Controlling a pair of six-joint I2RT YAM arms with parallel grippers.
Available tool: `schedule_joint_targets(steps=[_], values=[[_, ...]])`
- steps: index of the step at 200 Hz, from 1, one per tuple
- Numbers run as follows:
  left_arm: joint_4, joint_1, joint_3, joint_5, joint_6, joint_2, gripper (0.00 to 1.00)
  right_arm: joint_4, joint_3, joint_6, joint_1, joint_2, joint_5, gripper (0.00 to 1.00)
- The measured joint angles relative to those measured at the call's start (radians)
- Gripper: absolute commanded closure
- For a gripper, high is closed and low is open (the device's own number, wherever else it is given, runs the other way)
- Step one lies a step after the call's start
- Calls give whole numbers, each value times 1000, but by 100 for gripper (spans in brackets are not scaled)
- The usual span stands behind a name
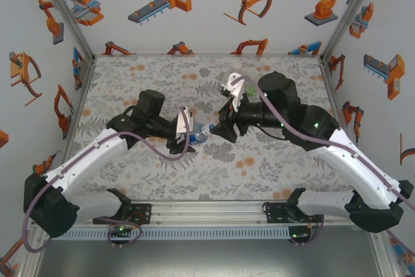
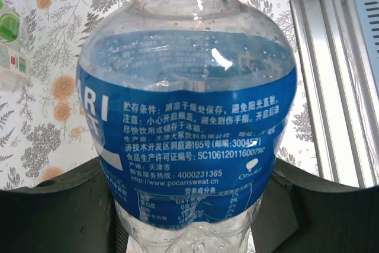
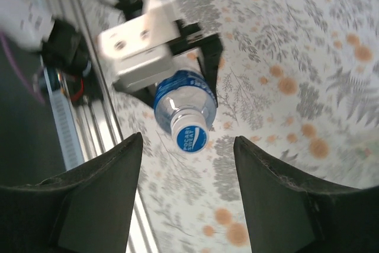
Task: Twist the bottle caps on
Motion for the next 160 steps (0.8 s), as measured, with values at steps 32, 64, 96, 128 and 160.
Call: schedule_joint_targets(steps=[32, 64, 96, 128, 160], values=[[-25, -8, 0, 10, 23, -13, 100, -53, 3, -267, 0, 8, -141, 46], [-38, -13, 0, 16, 37, -14, 100, -60, -8, -396, 0, 32, -196, 47], [-42, -16, 0, 20, 43, -14, 100, -58, -27, -443, 1, 56, -205, 49], [-42, -20, 0, 21, 45, -14, 100, -58, -56, -460, 1, 66, -204, 55], [-47, -21, 0, 23, 45, -14, 100, -46, -75, -465, 2, 66, -201, 65]])
